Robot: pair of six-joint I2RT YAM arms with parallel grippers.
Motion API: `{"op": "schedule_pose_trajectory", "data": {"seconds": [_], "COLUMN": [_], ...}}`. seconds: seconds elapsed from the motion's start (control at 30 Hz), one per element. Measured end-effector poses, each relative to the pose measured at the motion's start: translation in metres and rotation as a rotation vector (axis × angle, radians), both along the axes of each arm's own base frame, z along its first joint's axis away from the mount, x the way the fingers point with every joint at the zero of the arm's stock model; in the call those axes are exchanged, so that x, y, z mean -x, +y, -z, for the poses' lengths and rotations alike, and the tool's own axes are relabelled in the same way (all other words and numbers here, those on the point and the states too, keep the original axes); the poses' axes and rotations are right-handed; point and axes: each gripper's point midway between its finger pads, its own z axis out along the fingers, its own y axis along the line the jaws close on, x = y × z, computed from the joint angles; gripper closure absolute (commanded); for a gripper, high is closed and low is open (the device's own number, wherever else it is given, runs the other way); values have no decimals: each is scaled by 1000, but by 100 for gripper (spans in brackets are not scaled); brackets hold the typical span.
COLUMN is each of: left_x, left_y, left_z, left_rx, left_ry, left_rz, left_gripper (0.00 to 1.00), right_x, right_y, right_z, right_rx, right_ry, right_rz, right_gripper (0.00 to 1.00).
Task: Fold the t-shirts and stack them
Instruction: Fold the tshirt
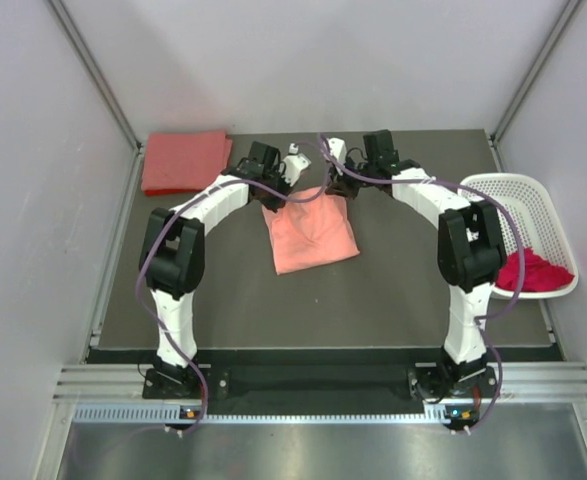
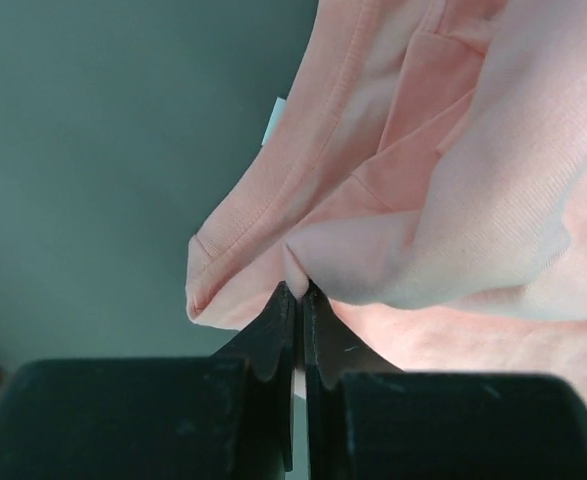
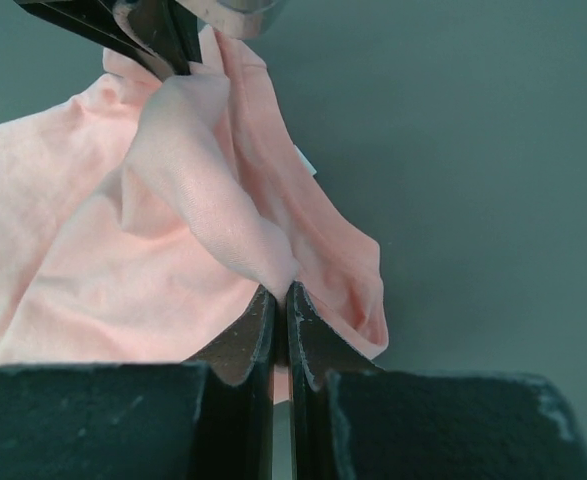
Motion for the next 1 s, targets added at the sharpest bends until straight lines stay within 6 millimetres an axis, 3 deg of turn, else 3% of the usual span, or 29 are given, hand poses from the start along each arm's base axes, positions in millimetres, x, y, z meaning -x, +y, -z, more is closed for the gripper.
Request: {"op": "schedule_pose_trajectory", "data": {"seconds": [0.2, 0.43, 0.47, 0.57, 0.67, 0.7, 0.77, 0.8, 0.83, 0.87, 0.9, 0.93, 1.0], "left_x": [-7, -16, -18, -22, -26, -28, -37, -41, -46, -50, -52, -53, -54], "left_y": [2, 0, 1, 4, 12, 14, 23, 26, 32, 37, 41, 45, 47], "left_z": [14, 21, 22, 24, 26, 25, 18, 12, 1, -10, -21, -38, -72], "left_rx": [-16, -21, -23, -39, -62, -65, -61, -51, -39, -27, -9, 17, 90], "left_ry": [17, 17, 17, 12, 5, 0, -28, -43, -66, -90, -106, -127, -162], "left_rz": [-4, -7, -9, -25, -67, -86, -153, -182, -223, -257, -292, -332, -381], "left_gripper": [100, 100, 98, 91, 60, 41, 38, 32, 13, 11, 8, 1, 1], "right_x": [-8, -20, -22, -29, -37, -41, -49, -53, -58, -61, -63, -65, -65], "right_y": [-4, -8, -8, -10, -12, -13, -15, -16, -20, -23, -28, -32, -44], "right_z": [21, 29, 30, 35, 35, 32, 26, 23, 20, 18, 15, 10, -6], "right_rx": [5, -6, -9, -18, -29, -37, -49, -54, -58, -55, -53, -55, -66], "right_ry": [29, 39, 42, 56, 74, 76, 80, 75, 76, 76, 75, 74, 70], "right_rz": [16, 38, 42, 63, 96, 119, 169, 189, 228, 260, 293, 325, 404], "right_gripper": [100, 98, 96, 77, 65, 52, 41, 20, 15, 12, 1, 0, 0]}}
